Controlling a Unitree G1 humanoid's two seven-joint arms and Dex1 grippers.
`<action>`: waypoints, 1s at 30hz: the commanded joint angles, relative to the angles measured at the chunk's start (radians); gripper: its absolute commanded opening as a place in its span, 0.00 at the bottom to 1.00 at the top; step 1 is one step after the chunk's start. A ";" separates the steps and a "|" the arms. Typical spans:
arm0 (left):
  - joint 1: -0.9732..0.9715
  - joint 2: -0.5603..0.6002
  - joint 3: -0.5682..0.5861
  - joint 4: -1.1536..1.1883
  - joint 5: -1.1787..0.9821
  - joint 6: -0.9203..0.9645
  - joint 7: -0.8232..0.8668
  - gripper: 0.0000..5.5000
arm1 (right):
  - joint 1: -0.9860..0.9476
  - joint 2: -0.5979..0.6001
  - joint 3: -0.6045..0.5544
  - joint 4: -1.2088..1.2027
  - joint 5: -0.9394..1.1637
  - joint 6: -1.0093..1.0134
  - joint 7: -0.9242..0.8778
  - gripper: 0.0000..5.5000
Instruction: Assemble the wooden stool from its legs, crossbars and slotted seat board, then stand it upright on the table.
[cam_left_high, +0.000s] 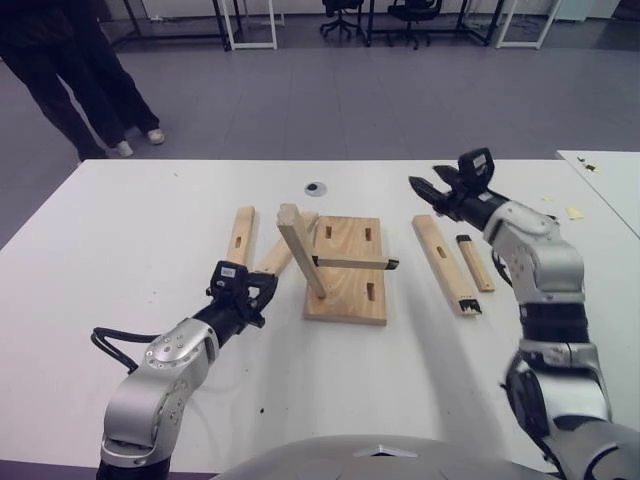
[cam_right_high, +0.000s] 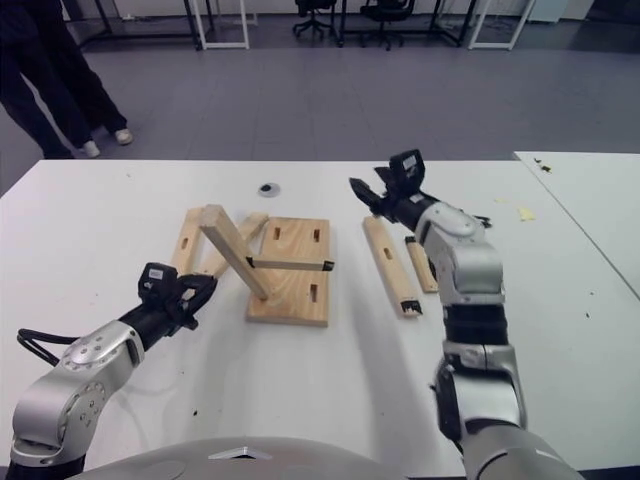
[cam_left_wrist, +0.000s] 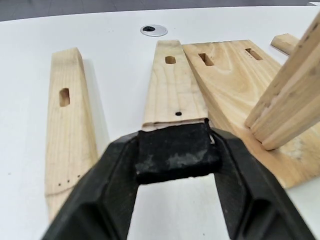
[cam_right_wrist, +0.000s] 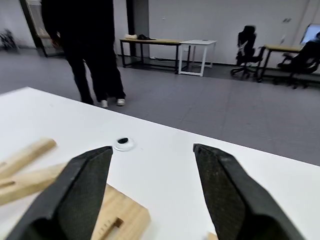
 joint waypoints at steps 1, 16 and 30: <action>-0.050 0.021 -0.019 0.032 0.019 -0.093 -0.041 0.37 | -0.162 0.059 -0.069 0.295 0.125 0.151 0.038 0.55; -0.327 0.038 -0.061 0.189 0.037 -0.370 -0.192 0.37 | -0.399 0.094 -0.317 0.644 0.421 0.292 0.167 0.55; -0.305 0.008 -0.106 0.317 0.066 -0.551 -0.261 0.37 | -0.289 0.060 -0.321 0.435 0.467 0.366 0.107 0.55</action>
